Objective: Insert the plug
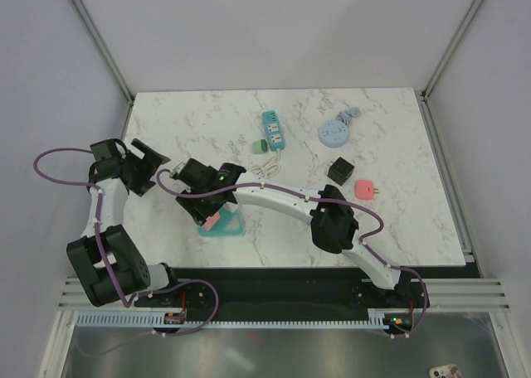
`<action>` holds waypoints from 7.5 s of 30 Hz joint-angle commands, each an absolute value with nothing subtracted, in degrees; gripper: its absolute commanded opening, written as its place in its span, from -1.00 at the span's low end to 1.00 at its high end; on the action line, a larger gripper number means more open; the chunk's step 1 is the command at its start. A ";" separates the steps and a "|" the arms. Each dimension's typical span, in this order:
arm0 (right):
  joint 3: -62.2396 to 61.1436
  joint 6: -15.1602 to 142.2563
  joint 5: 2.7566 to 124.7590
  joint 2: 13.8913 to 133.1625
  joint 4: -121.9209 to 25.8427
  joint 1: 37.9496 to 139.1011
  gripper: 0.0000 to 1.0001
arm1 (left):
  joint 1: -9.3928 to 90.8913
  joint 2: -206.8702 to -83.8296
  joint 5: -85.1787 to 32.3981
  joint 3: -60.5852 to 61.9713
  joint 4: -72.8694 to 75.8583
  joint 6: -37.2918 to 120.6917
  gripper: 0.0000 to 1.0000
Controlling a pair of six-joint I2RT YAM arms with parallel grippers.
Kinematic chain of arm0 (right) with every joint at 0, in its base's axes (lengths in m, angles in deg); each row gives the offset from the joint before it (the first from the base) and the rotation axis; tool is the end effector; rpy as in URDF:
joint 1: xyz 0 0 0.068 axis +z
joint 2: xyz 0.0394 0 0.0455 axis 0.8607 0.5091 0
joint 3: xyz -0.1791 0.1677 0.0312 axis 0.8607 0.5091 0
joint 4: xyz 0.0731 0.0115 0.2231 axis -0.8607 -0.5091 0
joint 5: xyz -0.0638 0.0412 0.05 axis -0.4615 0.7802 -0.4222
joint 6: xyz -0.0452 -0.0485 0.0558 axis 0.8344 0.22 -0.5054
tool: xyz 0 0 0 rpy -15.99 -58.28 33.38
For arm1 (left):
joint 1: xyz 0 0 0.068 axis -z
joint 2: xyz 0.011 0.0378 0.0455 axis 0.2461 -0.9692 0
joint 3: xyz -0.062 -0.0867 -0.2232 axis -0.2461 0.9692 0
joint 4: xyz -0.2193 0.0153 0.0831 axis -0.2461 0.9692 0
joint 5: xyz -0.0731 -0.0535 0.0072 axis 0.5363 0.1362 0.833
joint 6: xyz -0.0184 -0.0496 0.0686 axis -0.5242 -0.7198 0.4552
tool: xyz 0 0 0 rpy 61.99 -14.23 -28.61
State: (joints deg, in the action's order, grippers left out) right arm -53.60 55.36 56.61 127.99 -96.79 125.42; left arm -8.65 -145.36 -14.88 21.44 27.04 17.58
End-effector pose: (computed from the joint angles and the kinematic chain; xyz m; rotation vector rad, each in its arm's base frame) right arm 0.2008 0.4530 0.1885 -1.1439 2.3890 0.5315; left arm 0.2690 0.0856 0.2026 -1.0290 2.1658 -0.5183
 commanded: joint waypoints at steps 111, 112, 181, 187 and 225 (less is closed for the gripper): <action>-48.58 62.27 59.02 124.90 -94.64 126.55 -1.00 | -10.80 -145.00 -13.03 22.33 25.48 16.28 0.98; -48.75 62.54 58.84 125.16 -94.64 126.46 -1.00 | -10.89 -145.00 -12.94 22.33 25.40 16.36 0.98; -16.76 63.95 49.10 123.93 -78.56 128.48 -1.00 | -11.15 -143.51 -14.96 22.85 25.31 16.19 0.98; -15.36 64.12 49.35 125.07 -78.12 128.74 -1.00 | -11.15 -143.42 -15.05 22.85 25.39 16.19 0.98; -32.22 62.45 46.80 117.96 -79.35 128.57 0.43 | -10.80 -141.31 -6.36 22.15 22.50 16.63 0.97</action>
